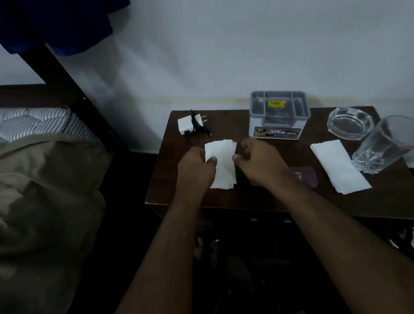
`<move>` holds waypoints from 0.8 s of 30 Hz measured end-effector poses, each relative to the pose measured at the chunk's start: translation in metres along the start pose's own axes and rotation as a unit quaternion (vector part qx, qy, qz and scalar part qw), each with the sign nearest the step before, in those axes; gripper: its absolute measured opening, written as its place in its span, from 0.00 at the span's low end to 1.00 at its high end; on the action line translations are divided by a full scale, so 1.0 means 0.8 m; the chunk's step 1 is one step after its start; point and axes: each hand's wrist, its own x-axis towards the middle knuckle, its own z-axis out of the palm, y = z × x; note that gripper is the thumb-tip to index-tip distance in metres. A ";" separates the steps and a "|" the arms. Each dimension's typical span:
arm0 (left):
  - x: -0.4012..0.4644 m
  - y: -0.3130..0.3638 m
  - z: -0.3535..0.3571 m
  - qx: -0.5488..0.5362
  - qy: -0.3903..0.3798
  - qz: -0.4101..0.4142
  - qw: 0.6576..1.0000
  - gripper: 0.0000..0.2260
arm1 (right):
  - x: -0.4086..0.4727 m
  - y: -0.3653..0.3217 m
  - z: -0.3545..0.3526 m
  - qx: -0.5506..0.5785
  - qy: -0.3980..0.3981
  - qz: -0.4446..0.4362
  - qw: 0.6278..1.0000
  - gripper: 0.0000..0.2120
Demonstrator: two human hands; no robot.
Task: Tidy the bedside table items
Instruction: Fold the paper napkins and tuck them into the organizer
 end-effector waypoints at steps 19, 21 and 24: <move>0.066 0.014 0.020 -0.053 -0.092 -0.217 0.970 0.18 | 0.063 -0.015 0.036 0.059 -0.048 0.060 0.995 0.30; 0.065 0.010 0.018 -0.035 -0.084 -0.212 0.973 0.16 | 0.060 -0.010 0.035 0.035 -0.034 0.048 0.998 0.27; 0.066 0.008 0.016 -0.013 -0.080 -0.198 0.977 0.15 | 0.060 0.000 0.037 0.030 -0.018 0.049 0.998 0.21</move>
